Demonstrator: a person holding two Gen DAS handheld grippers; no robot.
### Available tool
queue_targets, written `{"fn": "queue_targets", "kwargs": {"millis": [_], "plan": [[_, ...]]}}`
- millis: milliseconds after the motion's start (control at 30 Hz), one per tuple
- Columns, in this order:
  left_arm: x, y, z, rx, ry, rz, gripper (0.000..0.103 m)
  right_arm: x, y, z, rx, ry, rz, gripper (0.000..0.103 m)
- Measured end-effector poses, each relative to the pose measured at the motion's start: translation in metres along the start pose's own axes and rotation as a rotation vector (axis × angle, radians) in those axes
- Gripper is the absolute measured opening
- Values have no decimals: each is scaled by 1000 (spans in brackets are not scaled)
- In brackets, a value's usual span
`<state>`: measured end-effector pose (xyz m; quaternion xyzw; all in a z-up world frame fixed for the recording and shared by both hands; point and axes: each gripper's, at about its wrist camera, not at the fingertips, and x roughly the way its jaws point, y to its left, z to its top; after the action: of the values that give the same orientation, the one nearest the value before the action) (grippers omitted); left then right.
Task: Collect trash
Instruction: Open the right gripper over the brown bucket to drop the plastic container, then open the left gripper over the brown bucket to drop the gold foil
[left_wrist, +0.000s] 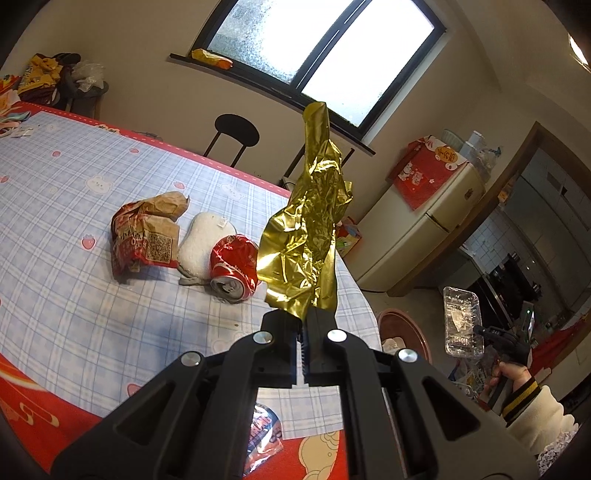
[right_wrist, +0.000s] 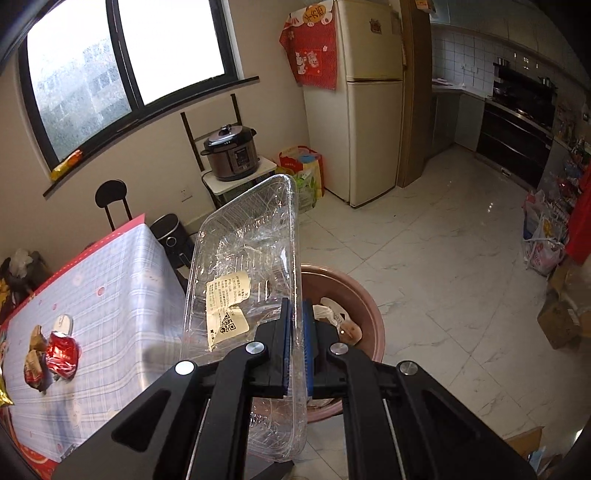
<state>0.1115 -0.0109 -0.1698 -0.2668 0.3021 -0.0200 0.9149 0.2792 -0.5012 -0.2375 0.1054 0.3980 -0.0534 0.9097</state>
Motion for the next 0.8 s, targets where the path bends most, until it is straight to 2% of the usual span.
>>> {"fn": "queue_targets", "kwargs": {"millis": [100, 133, 200, 233, 300, 333, 400, 600, 800], "plan": [[3, -7, -3, 7, 10, 12, 6, 14, -4, 6, 21, 29, 26, 18], [4, -9, -3, 13, 13, 13, 6, 16, -4, 7, 26, 30, 38, 38], [5, -14, -1, 28, 17, 11, 6, 11, -1, 9, 21, 2, 42, 60], [6, -17, 1, 37, 19, 9, 6, 7, 2, 9, 17, -14, 45, 61], [7, -23, 3, 55, 25, 0, 6, 0, 4, 10, 16, -30, 55, 73], [8, -26, 5, 66, 30, -6, 6, -7, 3, 9, 28, -46, 56, 85], [11, -33, 8, 89, 40, -21, 6, -20, 4, 7, 48, -77, 59, 97], [27, -66, 17, 182, 85, -90, 6, -54, 0, 7, 92, -122, 66, 98], [67, -117, 18, 276, 160, -194, 6, -80, -13, -4, 138, -145, 57, 98]]}}
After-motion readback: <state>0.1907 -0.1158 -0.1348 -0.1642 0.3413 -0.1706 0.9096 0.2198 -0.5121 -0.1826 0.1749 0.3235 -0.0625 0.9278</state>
